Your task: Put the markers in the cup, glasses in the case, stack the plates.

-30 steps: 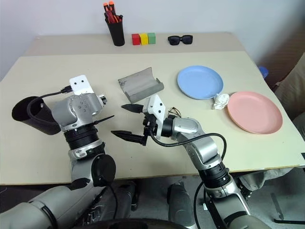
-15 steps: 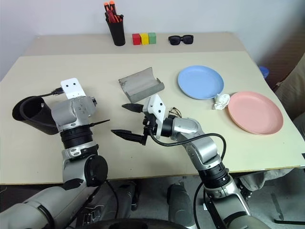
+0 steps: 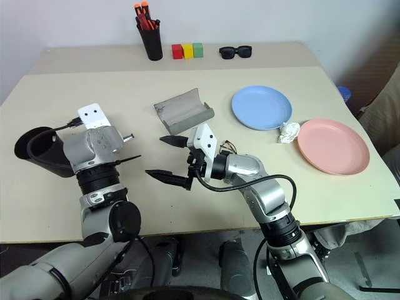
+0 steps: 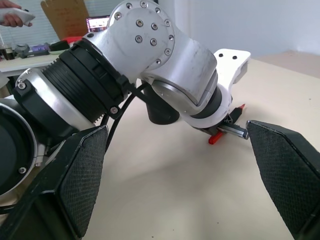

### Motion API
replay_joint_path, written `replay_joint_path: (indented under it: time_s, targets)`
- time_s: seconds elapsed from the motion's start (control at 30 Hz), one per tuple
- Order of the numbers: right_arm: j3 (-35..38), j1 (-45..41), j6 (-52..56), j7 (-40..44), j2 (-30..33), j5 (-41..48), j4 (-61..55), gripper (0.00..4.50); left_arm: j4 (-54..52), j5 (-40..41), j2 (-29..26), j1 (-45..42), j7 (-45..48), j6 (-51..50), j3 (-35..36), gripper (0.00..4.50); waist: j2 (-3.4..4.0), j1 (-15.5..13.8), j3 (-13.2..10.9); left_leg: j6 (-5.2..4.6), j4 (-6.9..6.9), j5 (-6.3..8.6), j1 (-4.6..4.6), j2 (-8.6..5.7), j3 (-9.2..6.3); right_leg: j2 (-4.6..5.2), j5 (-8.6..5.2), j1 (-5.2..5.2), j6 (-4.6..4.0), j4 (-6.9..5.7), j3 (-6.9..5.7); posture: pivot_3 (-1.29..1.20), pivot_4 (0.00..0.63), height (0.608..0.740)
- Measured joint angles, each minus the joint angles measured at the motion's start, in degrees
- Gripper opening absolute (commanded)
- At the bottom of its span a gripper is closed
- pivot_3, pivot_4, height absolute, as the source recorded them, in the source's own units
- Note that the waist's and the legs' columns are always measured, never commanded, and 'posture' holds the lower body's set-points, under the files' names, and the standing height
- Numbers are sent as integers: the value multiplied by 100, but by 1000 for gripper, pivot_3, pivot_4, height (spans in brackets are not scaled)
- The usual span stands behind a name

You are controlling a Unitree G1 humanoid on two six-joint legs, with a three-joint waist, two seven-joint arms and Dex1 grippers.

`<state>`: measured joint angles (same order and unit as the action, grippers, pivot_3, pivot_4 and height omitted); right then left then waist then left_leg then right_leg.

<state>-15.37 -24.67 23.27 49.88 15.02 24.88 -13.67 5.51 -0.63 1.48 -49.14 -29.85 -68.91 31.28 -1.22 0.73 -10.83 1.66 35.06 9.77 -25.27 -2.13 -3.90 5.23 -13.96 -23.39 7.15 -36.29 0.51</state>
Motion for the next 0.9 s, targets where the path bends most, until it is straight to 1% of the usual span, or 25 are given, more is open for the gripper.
replay_joint_path:
  time_s: [0.13,0.23,0.3,0.33,0.4,0.5,0.57,0.7,0.8,0.9]
  targets:
    - [5,-5,-45,-2,16,-51,73,4500,-254,12,-278,466,952,727,-1119,14,0,-23,0,1,3,0,-6,-1,1,2,1,-1,-1,2,0,0,150,740]
    - [24,-25,-75,-5,12,-86,161,4500,-945,14,-444,778,1670,1982,-1939,14,0,-17,0,2,-1,0,-5,0,4,6,2,-4,-5,6,5,0,150,740]
    - [50,-40,-74,-13,-18,-82,166,4500,-1373,40,-508,909,1930,2852,-2104,14,1,0,0,2,-8,1,-3,3,9,6,3,-7,-6,7,11,0,150,740]
    - [74,-52,-72,-19,-34,-72,165,4500,-1554,33,-528,995,1959,3199,-2113,14,1,15,0,2,-12,1,-1,5,15,6,4,-11,-8,7,17,0,150,740]
    - [155,-85,-65,-41,-48,1,162,4500,-1967,-119,-759,1267,1876,3915,-2111,14,5,38,2,1,-24,0,5,9,26,4,4,-17,-9,6,27,0,150,740]
    - [262,-161,-39,-46,-75,126,144,4500,-2429,-577,-1153,1779,1566,4542,-1890,14,6,21,2,-1,-24,0,6,8,27,2,4,-16,-9,6,29,0,150,740]
    - [276,-245,-6,-46,-142,229,131,4500,-2642,-803,-1285,2191,1358,4735,-1631,14,6,3,2,-2,-19,0,4,7,26,2,4,-15,-9,6,29,0,150,740]
    - [267,-408,12,15,-266,382,71,4500,-3054,-953,-1291,2929,1093,4870,-1029,14,4,-25,3,-4,-8,1,2,6,21,3,4,-6,-9,9,23,0,150,740]
    - [255,-481,12,84,-279,426,64,4500,-3248,-987,-1263,3367,1066,4969,-773,14,3,-37,3,-4,-6,1,2,6,18,3,4,-5,-9,9,20,0,150,740]
    - [214,-505,7,175,-299,449,114,4500,-3394,-985,-1155,3625,1065,5061,-703,14,3,-33,4,-4,-5,1,2,6,19,3,4,-4,-10,9,20,0,150,740]
